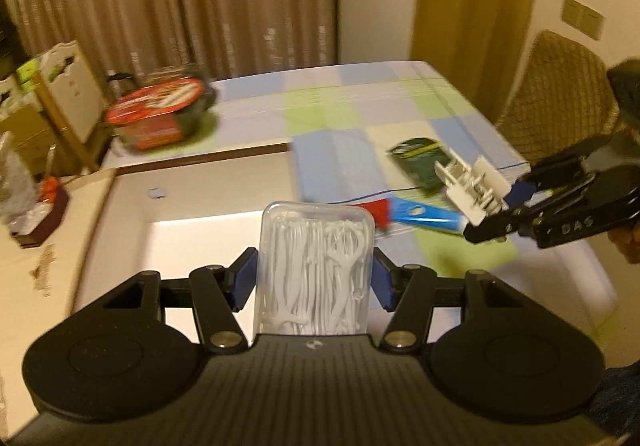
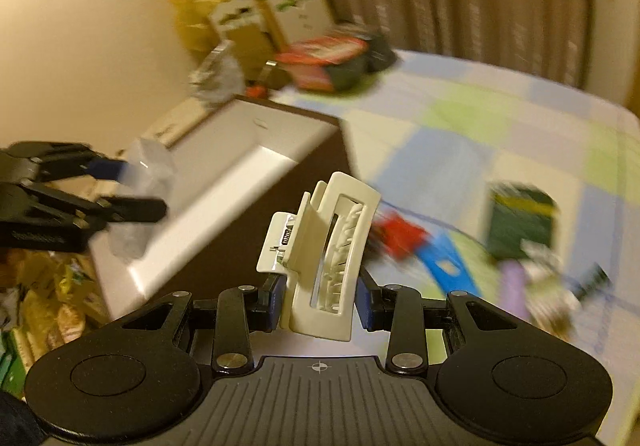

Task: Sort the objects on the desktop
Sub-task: 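Carry both items into the brown box and open both tools to release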

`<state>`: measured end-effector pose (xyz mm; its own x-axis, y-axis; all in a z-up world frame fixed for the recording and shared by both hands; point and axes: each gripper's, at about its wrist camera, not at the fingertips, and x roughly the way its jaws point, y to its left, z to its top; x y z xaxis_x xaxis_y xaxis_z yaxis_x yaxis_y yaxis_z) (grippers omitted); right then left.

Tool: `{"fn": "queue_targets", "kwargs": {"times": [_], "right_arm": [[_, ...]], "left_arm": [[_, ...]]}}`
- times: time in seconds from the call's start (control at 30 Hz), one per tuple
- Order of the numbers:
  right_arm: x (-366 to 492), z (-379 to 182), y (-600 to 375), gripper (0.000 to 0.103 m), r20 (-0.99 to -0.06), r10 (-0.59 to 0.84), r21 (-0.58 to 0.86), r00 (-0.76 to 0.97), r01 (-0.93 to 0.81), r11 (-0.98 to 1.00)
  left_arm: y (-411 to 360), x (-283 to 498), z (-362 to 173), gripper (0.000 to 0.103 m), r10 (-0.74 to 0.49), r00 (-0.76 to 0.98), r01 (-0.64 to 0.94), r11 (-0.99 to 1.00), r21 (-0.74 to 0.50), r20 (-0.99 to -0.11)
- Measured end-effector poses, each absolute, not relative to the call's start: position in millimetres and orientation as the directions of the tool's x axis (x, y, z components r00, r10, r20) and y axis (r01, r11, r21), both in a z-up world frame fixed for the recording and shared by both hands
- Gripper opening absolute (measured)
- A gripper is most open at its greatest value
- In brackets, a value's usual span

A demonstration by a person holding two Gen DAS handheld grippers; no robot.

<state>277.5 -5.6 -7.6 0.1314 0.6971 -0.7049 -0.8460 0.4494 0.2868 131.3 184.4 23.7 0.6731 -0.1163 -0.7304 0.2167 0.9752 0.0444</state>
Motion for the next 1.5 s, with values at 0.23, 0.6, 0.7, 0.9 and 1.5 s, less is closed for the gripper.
{"fn": "queue_targets", "kwargs": {"times": [0.23, 0.6, 0.7, 0.9, 1.5], "right_arm": [[253.1, 1.4, 100.4, 0.036, -0.68, 0.731, 0.278, 0.055, -0.903, 0.327], [230.6, -45.7, 197.2, 0.036, -0.816, 0.578, 0.167, 0.015, -0.951, 0.26], [224.4, -61.7, 209.7, 0.036, -0.854, 0.52, 0.122, 0.007, -0.97, 0.213], [224.2, -103.1, 228.6, 0.036, -0.917, 0.398, 0.087, -0.031, -0.988, 0.124], [234.7, -133.5, 244.7, 0.081, -0.952, 0.284, 0.097, -0.113, -0.993, -0.069]], "left_arm": [[254.3, 131.7, 6.6, 0.054, -0.035, 0.633, 0.154, 0.985, 0.082, -0.774], [317.1, 145.0, -42.4, 0.054, -0.051, 0.524, 0.153, 0.988, 0.035, -0.85], [325.1, 151.7, -53.2, 0.054, -0.065, 0.491, 0.178, 0.984, 0.027, -0.869], [331.4, 163.3, -79.8, 0.054, -0.099, 0.405, 0.235, 0.972, -0.001, -0.909], [338.9, 176.6, -97.2, 0.07, -0.138, 0.295, 0.25, 0.966, -0.063, -0.946]]}}
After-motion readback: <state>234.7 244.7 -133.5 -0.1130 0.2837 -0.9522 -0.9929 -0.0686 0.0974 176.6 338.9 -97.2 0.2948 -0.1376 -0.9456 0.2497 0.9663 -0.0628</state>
